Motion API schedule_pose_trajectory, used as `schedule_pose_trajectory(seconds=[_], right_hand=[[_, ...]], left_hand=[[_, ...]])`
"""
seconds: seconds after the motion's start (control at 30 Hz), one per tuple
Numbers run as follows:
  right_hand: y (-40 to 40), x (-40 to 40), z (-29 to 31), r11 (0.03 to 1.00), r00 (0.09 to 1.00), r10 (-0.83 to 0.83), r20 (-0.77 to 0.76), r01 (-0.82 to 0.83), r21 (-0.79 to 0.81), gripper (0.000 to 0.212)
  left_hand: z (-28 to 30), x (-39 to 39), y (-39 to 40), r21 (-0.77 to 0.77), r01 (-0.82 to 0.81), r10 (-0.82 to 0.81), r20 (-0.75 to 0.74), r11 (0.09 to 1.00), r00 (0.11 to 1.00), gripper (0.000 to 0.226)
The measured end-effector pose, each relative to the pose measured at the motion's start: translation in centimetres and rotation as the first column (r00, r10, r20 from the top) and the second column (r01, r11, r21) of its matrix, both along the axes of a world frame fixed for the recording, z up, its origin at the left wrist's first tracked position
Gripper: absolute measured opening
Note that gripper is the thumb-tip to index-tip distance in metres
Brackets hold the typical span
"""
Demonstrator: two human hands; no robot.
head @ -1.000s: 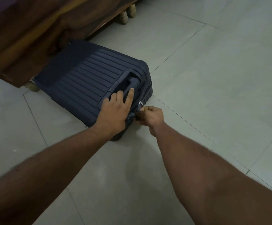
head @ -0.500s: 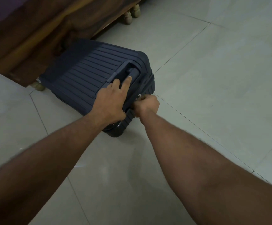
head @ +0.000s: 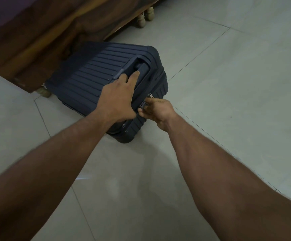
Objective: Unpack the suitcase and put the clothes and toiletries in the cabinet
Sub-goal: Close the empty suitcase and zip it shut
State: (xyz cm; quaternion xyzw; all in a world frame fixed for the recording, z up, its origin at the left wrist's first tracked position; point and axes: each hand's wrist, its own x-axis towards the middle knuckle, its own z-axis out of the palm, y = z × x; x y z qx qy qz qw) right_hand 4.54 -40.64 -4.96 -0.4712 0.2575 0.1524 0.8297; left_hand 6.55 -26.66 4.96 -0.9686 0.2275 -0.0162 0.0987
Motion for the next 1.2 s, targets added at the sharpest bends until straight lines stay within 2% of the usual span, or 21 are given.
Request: schedule_pose_trajectory(seconds=[0.1, 0.2, 0.33, 0.4, 0.5, 0.53, 0.6, 0.73, 0.8, 0.87, 0.93, 1.03, 1.2], right_hand=[[0.3, 0.3, 1.1, 0.965, 0.995, 0.094, -0.040, -0.101, -0.243, 0.026], [1.0, 0.2, 1.5, 0.927, 0.995, -0.037, -0.092, 0.000, -0.375, 0.018], [2.1, -0.2, 0.4, 0.890, 0.971, -0.231, -0.056, 0.188, -0.416, 0.021], [2.2, -0.5, -0.1, 0.894, 0.981, -0.192, -0.008, 0.172, -0.414, 0.023], [1.1, -0.8, -0.4, 0.945, 1.000, -0.017, 0.023, 0.023, -0.326, 0.025], [0.5, -0.8, -0.6, 0.937, 1.000, 0.023, 0.016, -0.016, -0.349, 0.025], [-0.7, -0.5, -0.6, 0.882, 0.999, 0.019, 0.026, -0.005, -0.471, 0.018], [-1.4, 0.0, -1.1, 0.764, 0.986, -0.142, 0.084, 0.163, -0.624, 0.012], [-1.2, 0.4, -1.4, 0.726, 0.993, -0.095, 0.075, 0.121, -0.677, 0.026], [-0.9, 0.9, -1.9, 0.701, 0.998, -0.008, 0.067, 0.053, -0.712, 0.020], [-0.9, 1.2, -2.4, 0.692, 0.996, 0.035, 0.083, 0.036, -0.721, 0.015], [-1.3, 1.2, -2.4, 0.795, 0.996, -0.056, 0.072, 0.088, -0.601, 0.005], [-1.1, 1.3, -2.3, 0.882, 0.986, -0.164, 0.022, 0.157, -0.445, 0.015]], left_hand=[[0.0, -0.2, -0.2, 0.003, -0.009, 0.009, -0.014, 1.000, 1.000, 0.133], [-0.1, -0.4, -0.8, -0.003, -0.002, 0.002, -0.016, 1.000, 1.000, 0.133], [-0.3, -0.8, -1.4, -0.001, 0.004, -0.004, -0.008, 1.000, 1.000, 0.133], [-0.3, -0.8, -1.2, 0.002, 0.000, 0.000, -0.013, 1.000, 1.000, 0.132], [-0.3, -0.6, -0.8, 0.007, -0.007, 0.007, -0.008, 1.000, 1.000, 0.131], [-0.4, -0.6, -0.6, 0.016, -0.009, 0.009, -0.006, 1.000, 1.000, 0.132], [-0.5, -0.7, -0.4, 0.034, -0.013, 0.013, 0.000, 0.999, 1.000, 0.133], [-0.1, -0.3, -0.7, 0.023, -0.021, 0.021, 0.006, 1.000, 1.000, 0.132], [0.2, 0.0, -0.8, 0.014, -0.026, 0.025, 0.014, 1.000, 1.000, 0.132], [0.1, -0.1, -0.8, 0.020, -0.023, 0.023, 0.014, 1.000, 1.000, 0.132], [-0.1, -0.3, -0.8, 0.030, -0.017, 0.016, 0.011, 0.999, 1.000, 0.132], [-0.4, -0.4, -0.6, 0.042, -0.011, 0.010, 0.011, 0.999, 1.000, 0.132], [-0.6, -0.3, -0.7, 0.038, -0.008, 0.007, 0.009, 0.999, 1.000, 0.131]])
